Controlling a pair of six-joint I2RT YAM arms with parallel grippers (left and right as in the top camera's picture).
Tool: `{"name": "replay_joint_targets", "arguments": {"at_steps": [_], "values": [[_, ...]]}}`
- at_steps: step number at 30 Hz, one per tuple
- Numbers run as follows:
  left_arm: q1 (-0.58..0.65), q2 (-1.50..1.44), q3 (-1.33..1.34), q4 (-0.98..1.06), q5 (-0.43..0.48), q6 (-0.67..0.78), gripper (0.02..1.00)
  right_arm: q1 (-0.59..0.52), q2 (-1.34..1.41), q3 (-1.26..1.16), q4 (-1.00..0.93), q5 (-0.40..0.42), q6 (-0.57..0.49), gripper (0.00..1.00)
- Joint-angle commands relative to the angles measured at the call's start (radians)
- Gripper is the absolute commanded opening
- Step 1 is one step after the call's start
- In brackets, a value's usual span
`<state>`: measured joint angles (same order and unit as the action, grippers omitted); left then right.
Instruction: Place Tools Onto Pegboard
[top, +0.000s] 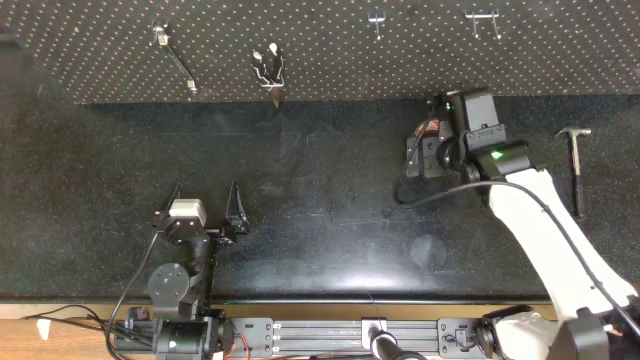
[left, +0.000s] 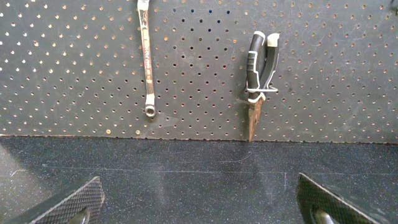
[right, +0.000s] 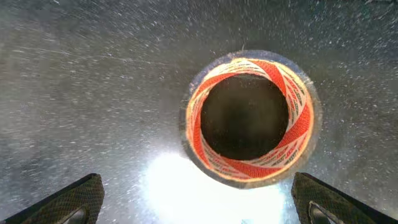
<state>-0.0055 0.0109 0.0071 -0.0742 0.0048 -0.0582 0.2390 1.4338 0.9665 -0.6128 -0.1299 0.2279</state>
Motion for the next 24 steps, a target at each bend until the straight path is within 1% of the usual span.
{"name": "replay_joint_targets", "arguments": {"at_steps": [1,2,5,7,9,10,13,14,16,17,19,20,21,22,24], "values": [[-0.002,-0.008,-0.002,-0.008,0.008,-0.013,0.996,0.013,0.065,0.015,0.04,0.014,0.014,0.985],[-0.002,-0.008,-0.002,-0.008,0.008,-0.013,0.996,0.027,0.074,0.015,0.066,0.015,-0.008,0.985],[-0.002,-0.008,-0.002,-0.008,0.008,-0.013,0.996,0.049,0.095,0.015,0.076,0.071,0.009,0.985],[-0.002,-0.008,-0.002,-0.008,0.008,-0.013,0.993,0.049,0.125,0.016,0.077,0.105,0.049,0.989],[-0.002,-0.008,-0.002,-0.008,0.008,-0.013,0.996,0.049,0.156,0.016,0.096,0.117,0.064,0.989],[-0.002,-0.008,-0.002,-0.008,0.008,-0.013,0.996,0.053,0.168,0.016,0.1,0.146,0.093,0.989],[-0.002,-0.008,-0.002,-0.008,0.008,-0.013,0.996,0.064,0.194,0.016,0.126,0.146,0.093,0.989],[-0.002,-0.008,-0.002,-0.008,0.008,-0.013,0.996,0.064,0.207,0.016,0.129,0.146,0.093,0.917],[-0.002,-0.008,-0.002,-0.008,0.008,-0.013,0.998,0.064,0.212,0.016,0.129,0.146,0.093,0.673],[-0.002,-0.008,-0.002,-0.008,0.008,-0.013,0.996,0.064,0.212,0.016,0.133,0.146,0.093,0.498],[-0.002,-0.008,-0.002,-0.008,0.008,-0.013,0.996,0.064,0.212,0.016,0.133,0.146,0.093,0.27],[-0.002,-0.008,-0.002,-0.008,0.008,-0.013,0.993,0.064,0.212,0.016,0.133,0.146,0.093,0.211],[-0.002,-0.008,-0.002,-0.008,0.008,-0.013,0.996,0.064,0.212,0.016,0.133,0.145,0.093,0.187],[-0.002,-0.008,-0.002,-0.008,0.008,-0.013,0.996,0.064,0.212,0.016,0.133,0.145,0.093,0.097],[-0.002,-0.008,-0.002,-0.008,0.008,-0.013,0.996,0.064,0.212,0.016,0.134,0.145,0.093,0.077]]}}
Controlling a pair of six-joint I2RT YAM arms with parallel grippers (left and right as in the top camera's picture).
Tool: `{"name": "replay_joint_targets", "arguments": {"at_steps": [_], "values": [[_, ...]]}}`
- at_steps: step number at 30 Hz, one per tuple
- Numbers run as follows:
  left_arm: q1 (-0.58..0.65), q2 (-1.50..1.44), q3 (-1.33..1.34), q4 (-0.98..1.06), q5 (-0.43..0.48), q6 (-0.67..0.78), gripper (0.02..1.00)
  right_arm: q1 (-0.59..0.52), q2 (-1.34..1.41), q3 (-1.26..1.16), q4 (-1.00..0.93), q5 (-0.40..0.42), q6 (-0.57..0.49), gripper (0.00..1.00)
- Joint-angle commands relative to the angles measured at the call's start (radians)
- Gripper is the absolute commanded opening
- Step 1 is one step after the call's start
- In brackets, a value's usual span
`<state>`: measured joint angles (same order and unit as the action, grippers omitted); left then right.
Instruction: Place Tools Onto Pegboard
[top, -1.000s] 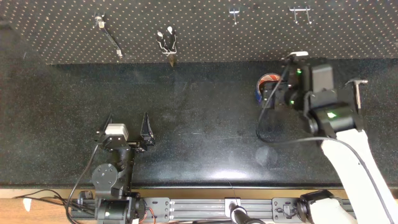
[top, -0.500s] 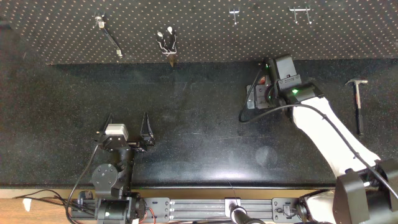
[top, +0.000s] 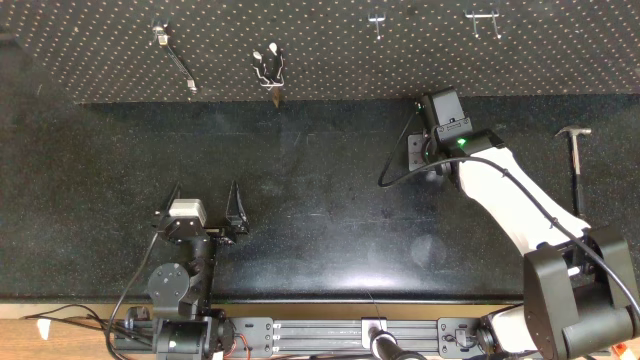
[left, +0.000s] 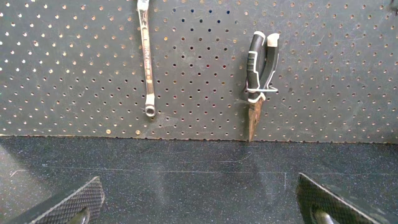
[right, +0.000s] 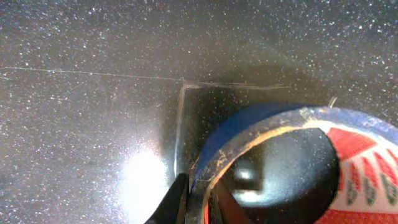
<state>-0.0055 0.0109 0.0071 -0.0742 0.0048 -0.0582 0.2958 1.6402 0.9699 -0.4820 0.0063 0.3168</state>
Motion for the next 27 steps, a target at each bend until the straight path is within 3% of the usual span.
{"name": "replay_joint_targets", "arguments": {"at_steps": [1,9,14,18,24,27], "values": [[-0.002,-0.008,-0.002,-0.008,0.008,-0.013,0.998,0.007,-0.005,0.013,0.003,0.009,0.005,0.077],[-0.002,-0.008,-0.002,-0.008,0.008,-0.013,0.996,0.039,-0.371,0.013,0.117,0.009,0.004,0.075],[-0.002,-0.008,-0.002,-0.008,0.008,-0.013,0.996,0.167,-0.412,0.013,0.414,0.01,-0.066,0.075],[-0.002,-0.008,-0.002,-0.008,0.008,-0.013,0.996,0.197,-0.359,0.013,0.598,0.014,-0.123,0.077],[-0.002,-0.008,-0.002,-0.008,0.008,-0.013,0.996,0.23,-0.19,0.013,0.811,0.198,-0.14,0.075],[-0.002,-0.008,-0.002,-0.008,0.008,-0.013,0.998,0.245,-0.106,0.013,0.937,0.2,-0.14,0.075]]}}
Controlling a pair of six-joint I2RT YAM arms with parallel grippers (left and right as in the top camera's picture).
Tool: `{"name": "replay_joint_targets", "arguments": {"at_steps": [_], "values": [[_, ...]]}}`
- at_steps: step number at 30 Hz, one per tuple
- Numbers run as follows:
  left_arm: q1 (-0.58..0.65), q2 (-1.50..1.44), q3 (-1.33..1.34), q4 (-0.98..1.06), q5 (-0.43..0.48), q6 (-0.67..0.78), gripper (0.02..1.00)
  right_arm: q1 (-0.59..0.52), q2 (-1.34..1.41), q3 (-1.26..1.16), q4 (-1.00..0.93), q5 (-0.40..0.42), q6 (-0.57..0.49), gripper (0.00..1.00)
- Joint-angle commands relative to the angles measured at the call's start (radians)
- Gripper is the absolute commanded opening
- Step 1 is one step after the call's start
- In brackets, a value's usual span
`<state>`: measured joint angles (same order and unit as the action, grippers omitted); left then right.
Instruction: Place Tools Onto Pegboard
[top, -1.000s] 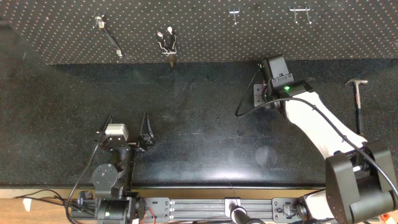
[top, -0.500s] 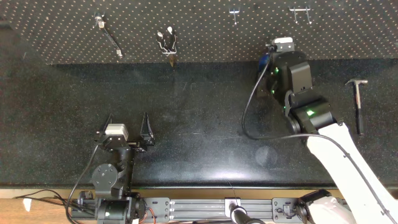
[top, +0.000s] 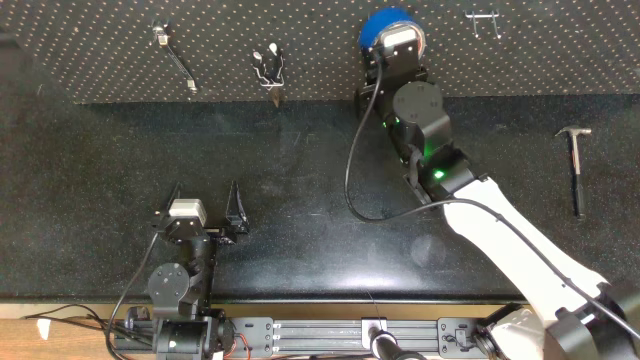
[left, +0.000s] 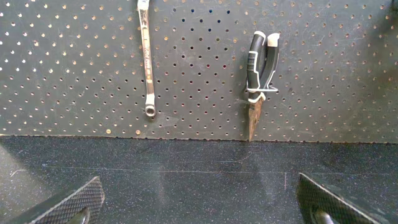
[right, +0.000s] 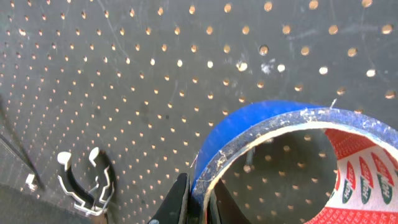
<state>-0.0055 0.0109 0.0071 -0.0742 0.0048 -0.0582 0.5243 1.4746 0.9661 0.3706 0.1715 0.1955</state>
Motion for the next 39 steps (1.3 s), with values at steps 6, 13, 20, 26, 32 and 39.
{"name": "replay_joint_targets", "arguments": {"at_steps": [6,13,20,26,32,39], "values": [[-0.002,-0.008,-0.002,-0.008,0.008,-0.013,0.996,0.024,0.144,0.016,0.165,0.035,-0.018,0.075],[-0.002,-0.008,-0.002,-0.008,0.008,-0.013,0.996,0.022,0.218,0.016,0.265,0.057,-0.018,0.075],[-0.002,-0.008,-0.002,-0.008,0.008,-0.013,0.996,0.023,0.19,0.016,0.248,0.045,-0.018,0.908],[-0.002,-0.008,-0.002,-0.008,0.008,-0.013,0.996,0.015,-0.063,0.016,-0.12,0.045,-0.018,0.932],[-0.002,-0.008,-0.002,-0.008,0.008,-0.013,0.996,-0.167,-0.243,0.016,-0.582,-0.175,-0.017,0.936],[-0.002,-0.008,-0.002,-0.008,0.008,-0.013,0.996,-0.57,-0.25,0.016,-1.165,-0.217,-0.048,0.939]]}}
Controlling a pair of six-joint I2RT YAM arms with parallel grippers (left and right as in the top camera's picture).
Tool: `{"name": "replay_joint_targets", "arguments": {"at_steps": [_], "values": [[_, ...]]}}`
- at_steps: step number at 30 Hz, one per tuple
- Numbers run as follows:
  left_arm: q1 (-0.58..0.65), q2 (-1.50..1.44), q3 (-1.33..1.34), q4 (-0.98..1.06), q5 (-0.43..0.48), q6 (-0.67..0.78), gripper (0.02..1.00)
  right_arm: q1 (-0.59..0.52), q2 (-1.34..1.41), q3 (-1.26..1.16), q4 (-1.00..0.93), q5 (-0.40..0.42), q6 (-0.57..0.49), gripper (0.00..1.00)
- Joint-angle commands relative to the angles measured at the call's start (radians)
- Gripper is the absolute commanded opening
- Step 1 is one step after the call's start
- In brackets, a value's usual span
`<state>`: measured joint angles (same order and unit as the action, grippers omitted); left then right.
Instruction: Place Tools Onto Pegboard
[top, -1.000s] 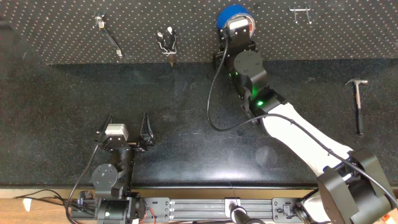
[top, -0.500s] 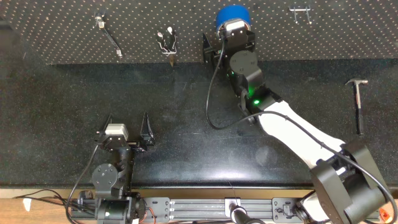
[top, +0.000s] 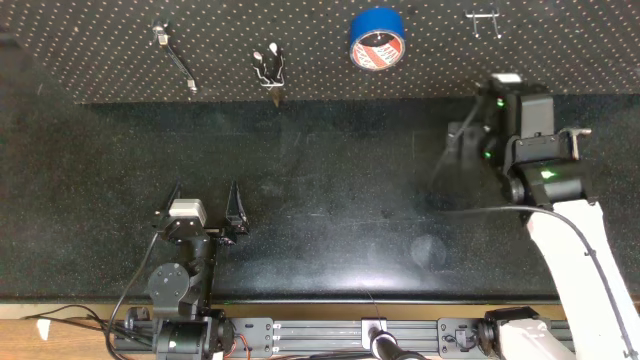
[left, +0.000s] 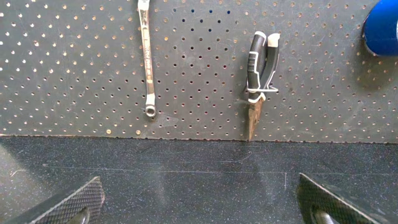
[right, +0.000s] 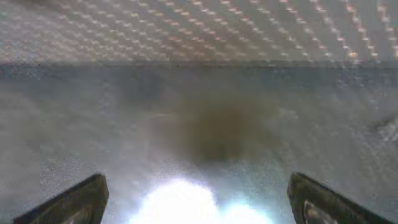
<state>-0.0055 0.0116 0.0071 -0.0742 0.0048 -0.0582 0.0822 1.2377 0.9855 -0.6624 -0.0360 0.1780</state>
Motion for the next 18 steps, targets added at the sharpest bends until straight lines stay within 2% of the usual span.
{"name": "replay_joint_targets", "arguments": {"at_steps": [1,3,4,6,7,9,12,13,15,16,18], "values": [[-0.002,-0.008,-0.002,-0.008,0.008,-0.013,0.996,-0.17,-0.013,-0.003,-0.174,-0.009,-0.065,0.939],[-0.002,-0.008,-0.002,-0.008,0.008,-0.013,0.996,-0.28,-0.013,-0.003,-0.285,0.061,-0.096,0.941],[-0.002,-0.008,-0.002,-0.008,0.008,-0.013,0.996,-0.321,-0.013,-0.003,-0.327,0.112,-0.151,0.945],[-0.002,-0.008,-0.002,-0.008,0.008,-0.013,0.996,-0.366,-0.01,-0.003,-0.351,0.123,-0.312,0.943],[-0.002,-0.008,-0.002,-0.008,0.008,-0.013,0.996,-0.388,-0.006,-0.003,-0.374,0.131,-0.357,0.976],[-0.002,-0.008,-0.002,-0.008,0.008,-0.013,0.996,-0.45,0.001,-0.003,-0.383,0.133,-0.365,0.976],[-0.002,-0.008,-0.002,-0.008,0.008,-0.013,0.996,-0.642,0.078,-0.003,-0.384,0.129,-0.418,0.976],[-0.002,-0.008,-0.002,-0.008,0.008,-0.013,0.998,-0.697,0.101,-0.003,-0.373,0.108,-0.43,0.976],[-0.002,-0.008,-0.002,-0.008,0.008,-0.013,0.998,-0.774,0.14,-0.003,-0.343,0.021,-0.556,0.976],[-0.002,-0.008,-0.002,-0.008,0.008,-0.013,0.996,-0.78,0.153,-0.003,-0.325,0.019,-0.573,0.976],[-0.002,-0.008,-0.002,-0.008,0.008,-0.013,0.996,-0.779,0.203,-0.003,-0.296,-0.084,-0.714,0.976]]}}
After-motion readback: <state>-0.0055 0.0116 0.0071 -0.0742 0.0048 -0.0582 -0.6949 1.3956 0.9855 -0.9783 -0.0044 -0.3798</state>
